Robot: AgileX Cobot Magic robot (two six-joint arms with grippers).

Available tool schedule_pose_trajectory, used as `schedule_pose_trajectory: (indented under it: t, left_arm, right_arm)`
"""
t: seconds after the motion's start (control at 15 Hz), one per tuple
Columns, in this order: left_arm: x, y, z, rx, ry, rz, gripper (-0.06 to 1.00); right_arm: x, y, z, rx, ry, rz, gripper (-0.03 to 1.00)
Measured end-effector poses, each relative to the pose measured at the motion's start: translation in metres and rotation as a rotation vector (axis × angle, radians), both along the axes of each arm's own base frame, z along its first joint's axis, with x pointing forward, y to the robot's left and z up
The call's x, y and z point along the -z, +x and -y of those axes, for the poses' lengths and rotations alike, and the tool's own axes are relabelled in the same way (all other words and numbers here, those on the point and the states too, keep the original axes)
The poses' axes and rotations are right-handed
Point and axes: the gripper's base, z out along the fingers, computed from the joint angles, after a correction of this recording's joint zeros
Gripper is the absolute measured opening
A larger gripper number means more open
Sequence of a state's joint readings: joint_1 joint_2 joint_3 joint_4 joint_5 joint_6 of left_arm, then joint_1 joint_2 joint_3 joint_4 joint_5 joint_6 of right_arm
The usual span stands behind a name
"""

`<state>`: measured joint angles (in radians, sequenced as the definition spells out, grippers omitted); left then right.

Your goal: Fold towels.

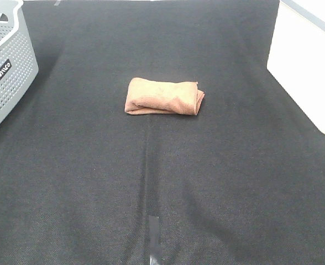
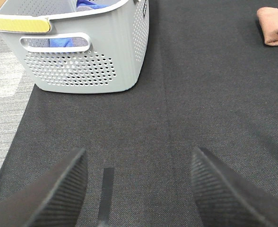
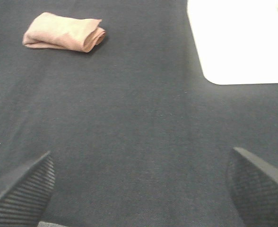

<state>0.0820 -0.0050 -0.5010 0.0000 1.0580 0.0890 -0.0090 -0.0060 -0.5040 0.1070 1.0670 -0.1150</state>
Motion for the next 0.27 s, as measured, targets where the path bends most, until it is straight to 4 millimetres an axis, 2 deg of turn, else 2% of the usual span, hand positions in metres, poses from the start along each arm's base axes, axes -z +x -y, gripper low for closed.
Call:
schedule_pose_trajectory:
  t: [0.27]
  left_arm:
    - [0.0, 0.0, 0.0, 0.0, 0.0, 0.0, 0.61]
  right_arm:
    - [0.0, 0.0, 0.0, 0.002, 0.0, 0.0, 0.92]
